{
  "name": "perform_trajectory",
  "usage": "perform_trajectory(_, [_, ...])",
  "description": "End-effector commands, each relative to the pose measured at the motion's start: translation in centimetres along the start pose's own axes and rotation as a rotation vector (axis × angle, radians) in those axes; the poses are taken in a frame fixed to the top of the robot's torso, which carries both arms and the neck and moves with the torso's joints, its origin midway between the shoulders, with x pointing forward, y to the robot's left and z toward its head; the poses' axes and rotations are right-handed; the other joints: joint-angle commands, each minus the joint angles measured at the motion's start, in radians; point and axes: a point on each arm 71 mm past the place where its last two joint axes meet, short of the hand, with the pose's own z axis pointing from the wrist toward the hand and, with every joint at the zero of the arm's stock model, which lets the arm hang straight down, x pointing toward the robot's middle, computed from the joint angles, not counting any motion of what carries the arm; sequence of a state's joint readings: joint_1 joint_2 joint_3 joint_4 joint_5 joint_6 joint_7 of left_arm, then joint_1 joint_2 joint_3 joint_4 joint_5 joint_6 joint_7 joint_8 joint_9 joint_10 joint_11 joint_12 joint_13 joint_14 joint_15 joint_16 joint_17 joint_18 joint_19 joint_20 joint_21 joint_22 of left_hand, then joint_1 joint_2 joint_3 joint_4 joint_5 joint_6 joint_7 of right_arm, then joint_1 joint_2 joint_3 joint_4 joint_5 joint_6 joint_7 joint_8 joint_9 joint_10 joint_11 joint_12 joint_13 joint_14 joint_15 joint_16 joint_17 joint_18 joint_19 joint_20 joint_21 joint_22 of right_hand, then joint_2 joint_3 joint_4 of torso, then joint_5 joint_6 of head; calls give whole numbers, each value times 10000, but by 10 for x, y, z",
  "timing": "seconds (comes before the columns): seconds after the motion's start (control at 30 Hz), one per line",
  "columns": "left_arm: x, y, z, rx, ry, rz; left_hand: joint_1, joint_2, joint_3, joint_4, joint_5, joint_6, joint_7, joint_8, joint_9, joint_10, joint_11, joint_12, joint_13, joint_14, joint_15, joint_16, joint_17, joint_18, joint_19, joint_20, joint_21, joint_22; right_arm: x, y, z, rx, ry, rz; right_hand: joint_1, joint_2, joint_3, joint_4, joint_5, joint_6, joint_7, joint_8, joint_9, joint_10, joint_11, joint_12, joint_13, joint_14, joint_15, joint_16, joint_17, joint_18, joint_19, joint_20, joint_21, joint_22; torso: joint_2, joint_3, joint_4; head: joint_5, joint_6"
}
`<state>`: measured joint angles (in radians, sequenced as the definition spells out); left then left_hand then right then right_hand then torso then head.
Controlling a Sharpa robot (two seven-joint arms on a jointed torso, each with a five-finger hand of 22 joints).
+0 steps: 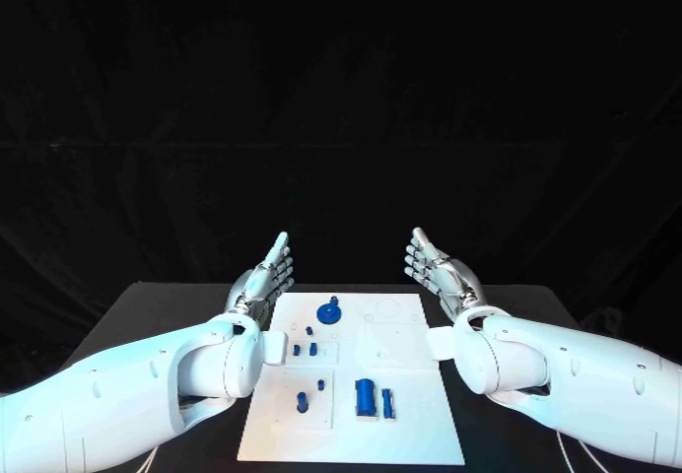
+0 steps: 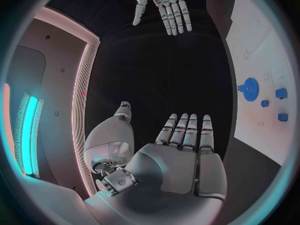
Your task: Assemble the parts on the task board
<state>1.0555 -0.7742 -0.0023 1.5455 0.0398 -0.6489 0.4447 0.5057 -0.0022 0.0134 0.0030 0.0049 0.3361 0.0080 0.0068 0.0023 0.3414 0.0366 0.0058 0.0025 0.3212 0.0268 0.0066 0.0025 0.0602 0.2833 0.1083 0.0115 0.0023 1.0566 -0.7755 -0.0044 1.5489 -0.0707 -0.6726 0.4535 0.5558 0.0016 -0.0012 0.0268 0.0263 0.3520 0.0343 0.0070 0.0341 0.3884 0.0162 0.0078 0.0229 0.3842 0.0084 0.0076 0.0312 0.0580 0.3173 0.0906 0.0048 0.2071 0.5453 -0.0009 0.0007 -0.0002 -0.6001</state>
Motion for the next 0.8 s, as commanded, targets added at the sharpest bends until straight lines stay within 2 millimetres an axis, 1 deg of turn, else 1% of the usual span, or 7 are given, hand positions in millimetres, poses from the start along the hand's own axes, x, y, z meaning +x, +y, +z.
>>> perform_trajectory(0.03, [-2, -7, -5, 957, -762, 714, -1561, 22, -134, -30, -49, -1036, -80, -68, -23, -1057, -366, -58, -25, -990, -268, -66, -25, -602, -873, -340, -115, -23, -4, 2, -4, -171, -973, 117, -1716, -16, 12, -268, -263, -1088, -343, -70, -341, -1196, -162, -78, -229, -1185, -84, -76, -312, -580, -977, -906, -48, -639, -11, 9, -7, 2, 1])
perform_trajectory(0.07, [-2, -7, -5, 969, -775, 727, -1796, 22, -134, -30, -49, -1192, -80, -68, -23, -1216, -366, -58, -25, -1138, -268, -66, -25, -602, -1003, -1083, -115, -23, -4, 2, -4, -169, -980, 124, -1972, -16, 12, -268, -263, -1253, -343, -70, -341, -1379, -162, -78, -229, -1363, -84, -76, -312, -580, -1117, -906, -48, -734, -11, 9, -7, 2, 1])
perform_trajectory(0.33, [-2, -7, -5, 970, -776, 728, -2708, 22, -134, -30, -49, -1797, -80, -68, -23, -1829, -366, -58, -25, -1715, -268, -66, -25, -602, -1513, -1083, -115, -23, -4, 2, -4, -169, -980, 124, -2975, -16, 12, -268, -263, -1885, -343, -70, -341, -2081, -162, -78, -229, -2054, -84, -76, -312, -580, -1689, -906, -48, -1109, -11, 9, -7, 2, 1])
perform_trajectory(0.57, [-2, -7, -5, 970, -776, 728, -3264, 22, -134, -30, -49, -2174, -80, -68, -23, -2205, -366, -58, -25, -2070, -268, -66, -25, -602, -1819, -1083, -115, -23, -4, 2, -4, -169, -980, 124, -3583, -16, 12, -268, -263, -2273, -343, -70, -341, -2511, -162, -78, -229, -2478, -84, -76, -312, -580, -2035, -906, -48, -1337, -11, 9, -7, 2, 1])
perform_trajectory(0.6, [-2, -7, -5, 970, -776, 728, -3377, 22, -134, -30, -49, -2250, -80, -68, -23, -2289, -366, -58, -25, -2149, -268, -66, -25, -602, -1877, -1083, -115, -23, -4, 2, -4, -169, -980, 124, -3712, -16, 12, -268, -263, -2359, -343, -70, -341, -2597, -162, -78, -229, -2565, -84, -76, -312, -580, -2107, -906, -48, -2071, -11, 9, -7, 2, 1])
perform_trajectory(0.8, [-2, -7, -5, 970, -776, 728, -3721, 22, -134, -30, -49, -2472, -80, -68, -23, -2489, -366, -58, -25, -2352, -268, -66, -25, -602, -2059, -1083, -115, -23, -4, 2, -4, -169, -980, 124, -4082, -16, 12, -268, -263, -2593, -343, -70, -341, -2853, -162, -78, -229, -2822, -84, -76, -312, -580, -2308, -906, -48, -2071, -11, 9, -7, 2, 1])
